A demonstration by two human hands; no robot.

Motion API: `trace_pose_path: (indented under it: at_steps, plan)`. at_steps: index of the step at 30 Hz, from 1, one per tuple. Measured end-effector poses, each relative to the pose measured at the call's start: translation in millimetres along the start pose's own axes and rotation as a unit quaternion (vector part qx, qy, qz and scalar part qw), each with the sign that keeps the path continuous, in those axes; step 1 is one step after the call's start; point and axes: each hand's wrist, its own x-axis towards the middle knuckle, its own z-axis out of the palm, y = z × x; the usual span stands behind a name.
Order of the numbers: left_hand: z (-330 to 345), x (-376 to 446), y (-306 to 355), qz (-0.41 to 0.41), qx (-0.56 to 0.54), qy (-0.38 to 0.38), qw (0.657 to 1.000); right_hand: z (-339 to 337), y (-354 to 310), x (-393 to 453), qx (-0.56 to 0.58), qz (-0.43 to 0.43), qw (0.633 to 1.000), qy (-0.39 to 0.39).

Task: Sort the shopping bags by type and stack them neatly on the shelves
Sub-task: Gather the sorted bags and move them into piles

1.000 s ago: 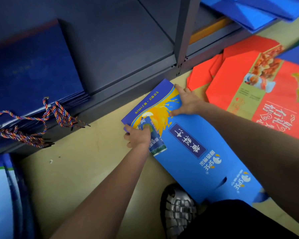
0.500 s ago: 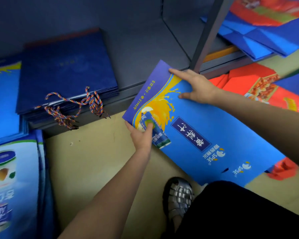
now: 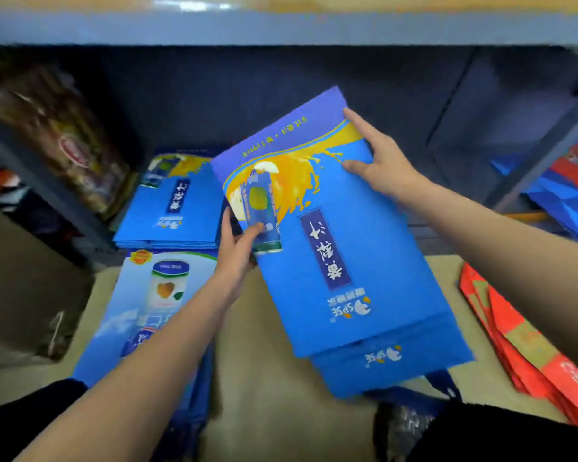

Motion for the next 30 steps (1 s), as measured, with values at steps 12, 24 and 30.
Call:
trace_pose_path:
  at_steps: [12, 24, 30]
  plan:
    - [-191, 144, 65, -0.033, 0.285, -0.024, 0.958, 208, -7, 164, 0.158, 0.189, 0.969, 0.028]
    - [-254, 170, 55, -0.003, 0.737, -0.109, 0.667, 271, -9, 76, -0.120, -0.006, 0.963, -0.242]
    - [-255, 96, 37, 0.030, 0.831, -0.221, 0.509, 294, -19, -3, -0.327, -0.102, 0.883, -0.320]
